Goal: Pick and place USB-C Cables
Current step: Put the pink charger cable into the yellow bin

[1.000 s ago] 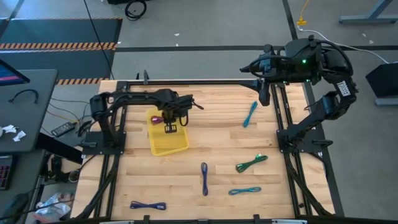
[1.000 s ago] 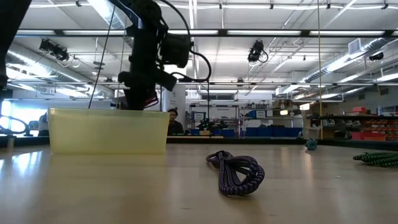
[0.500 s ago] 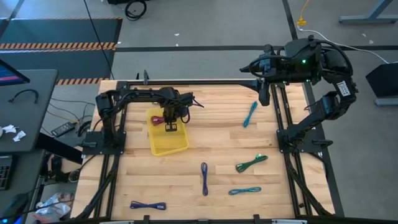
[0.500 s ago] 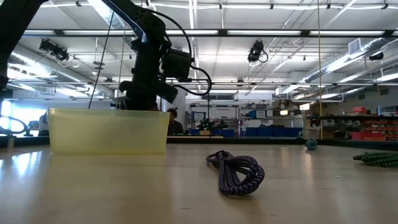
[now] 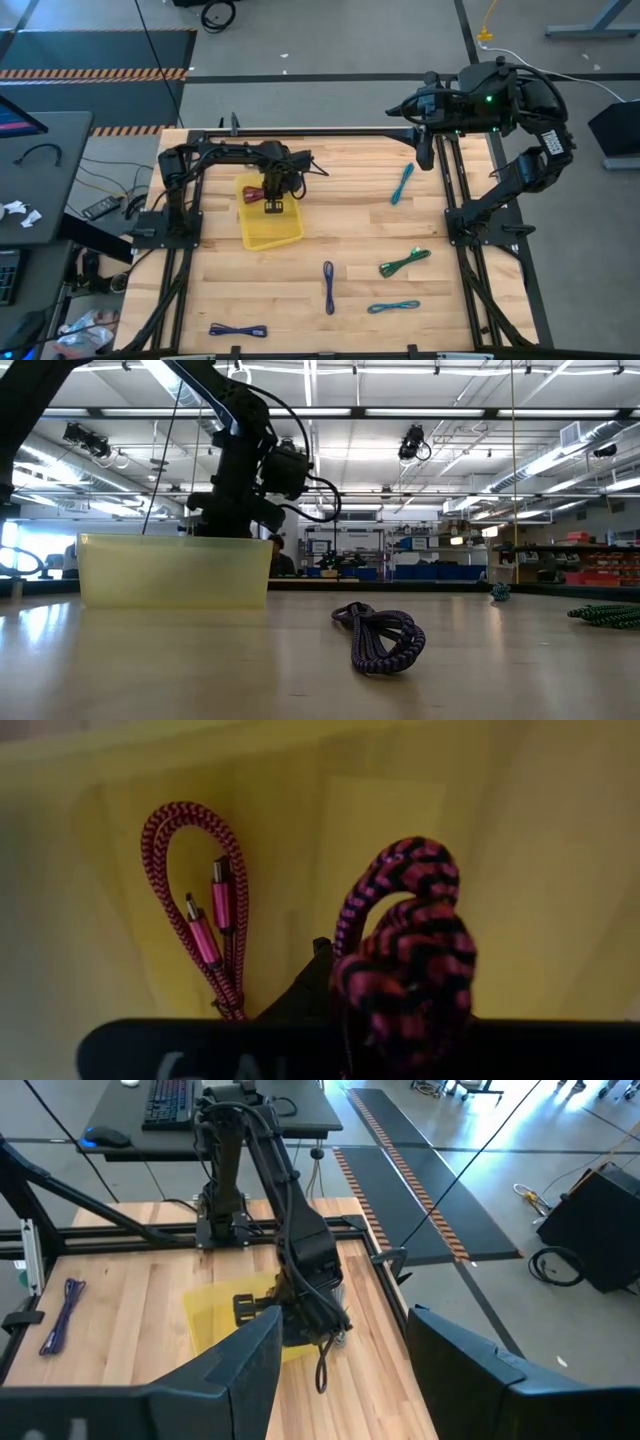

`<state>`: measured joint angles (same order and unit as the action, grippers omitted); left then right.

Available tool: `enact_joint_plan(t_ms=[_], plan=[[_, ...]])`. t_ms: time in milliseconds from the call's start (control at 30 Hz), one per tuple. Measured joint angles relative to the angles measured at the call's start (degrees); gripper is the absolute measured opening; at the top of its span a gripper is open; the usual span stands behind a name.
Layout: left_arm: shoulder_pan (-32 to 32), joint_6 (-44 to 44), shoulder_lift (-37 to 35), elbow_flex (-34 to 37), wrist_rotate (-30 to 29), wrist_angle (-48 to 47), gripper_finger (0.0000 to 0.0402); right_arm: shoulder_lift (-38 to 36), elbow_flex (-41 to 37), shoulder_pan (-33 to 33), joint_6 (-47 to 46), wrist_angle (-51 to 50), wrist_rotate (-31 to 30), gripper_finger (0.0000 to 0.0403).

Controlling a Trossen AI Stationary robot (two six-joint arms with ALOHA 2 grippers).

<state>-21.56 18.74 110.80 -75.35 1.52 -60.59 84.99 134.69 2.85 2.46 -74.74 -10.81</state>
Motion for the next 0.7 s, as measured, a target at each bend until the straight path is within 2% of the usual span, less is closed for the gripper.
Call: enact_joint_plan(t_ms=[333,533,700], plan=[[-0.5,-0.3,0.0,0.0,-0.3,0.9,0.0032,0.0,0.0,0.0,0.0,0.0,0.0,0.0217],[-0.5,-0.3,0.0,0.0,-0.3,0.9,0.0018,0.0,0.0,0.0,0.0,0.0,0.0,0.0217],[-0.5,-0.9,0.0,0.0,1.3,-3.3,0.0018,0.0,0.0,0.0,0.0,0.0,0.0,0.0217]])
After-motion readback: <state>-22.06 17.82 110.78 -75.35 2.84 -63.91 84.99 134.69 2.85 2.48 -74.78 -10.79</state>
